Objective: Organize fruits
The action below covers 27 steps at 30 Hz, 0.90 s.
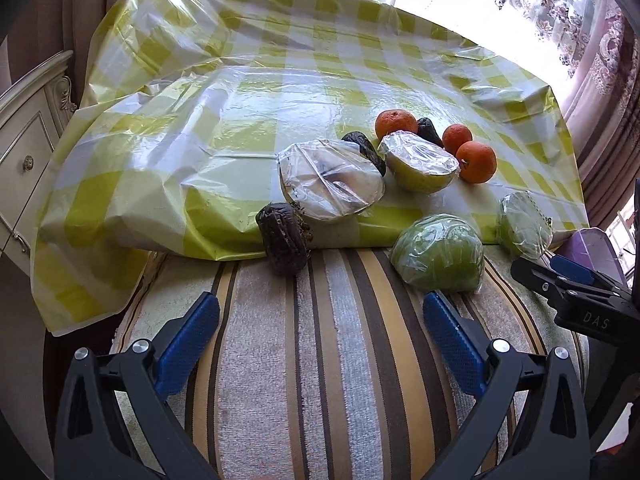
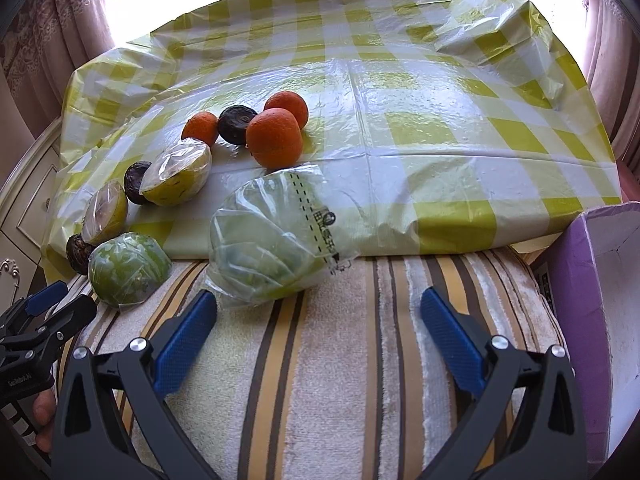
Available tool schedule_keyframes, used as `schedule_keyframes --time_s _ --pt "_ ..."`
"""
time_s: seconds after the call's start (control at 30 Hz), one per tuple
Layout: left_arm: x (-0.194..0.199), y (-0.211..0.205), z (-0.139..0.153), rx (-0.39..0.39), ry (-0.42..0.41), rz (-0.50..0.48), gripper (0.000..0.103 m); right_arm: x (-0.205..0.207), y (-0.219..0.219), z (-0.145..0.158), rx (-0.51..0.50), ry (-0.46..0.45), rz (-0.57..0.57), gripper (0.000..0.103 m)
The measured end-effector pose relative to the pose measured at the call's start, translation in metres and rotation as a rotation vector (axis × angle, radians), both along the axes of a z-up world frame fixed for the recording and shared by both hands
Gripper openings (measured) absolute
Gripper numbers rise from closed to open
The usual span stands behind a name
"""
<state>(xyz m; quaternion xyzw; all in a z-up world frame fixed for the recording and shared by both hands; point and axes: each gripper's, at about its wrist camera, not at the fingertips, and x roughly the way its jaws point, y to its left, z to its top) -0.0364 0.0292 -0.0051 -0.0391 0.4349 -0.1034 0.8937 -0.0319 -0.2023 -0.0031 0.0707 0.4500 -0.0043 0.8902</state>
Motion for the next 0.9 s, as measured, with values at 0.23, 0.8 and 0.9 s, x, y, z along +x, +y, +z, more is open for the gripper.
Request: schedule_keyframes --time_s 0.23,0.8,0.9 --pt "0.0024 0.0027 -0.0017 -0.022 0.018 0.007 0.099 0.0002 0.0005 0.0 0.0 0.0 0.0 0.102" --pt "-0.0018 0.0006 -0.003 -0.014 0.001 0.029 0.099 0.0002 0.0003 0.0 0.002 0.0 0.0 0.102" --pt "-0.0022 0.0006 -0.0031 -0.014 0.0 0.028 0.099 0.0002 0.0004 0.0 0.002 0.0 0.0 0.102"
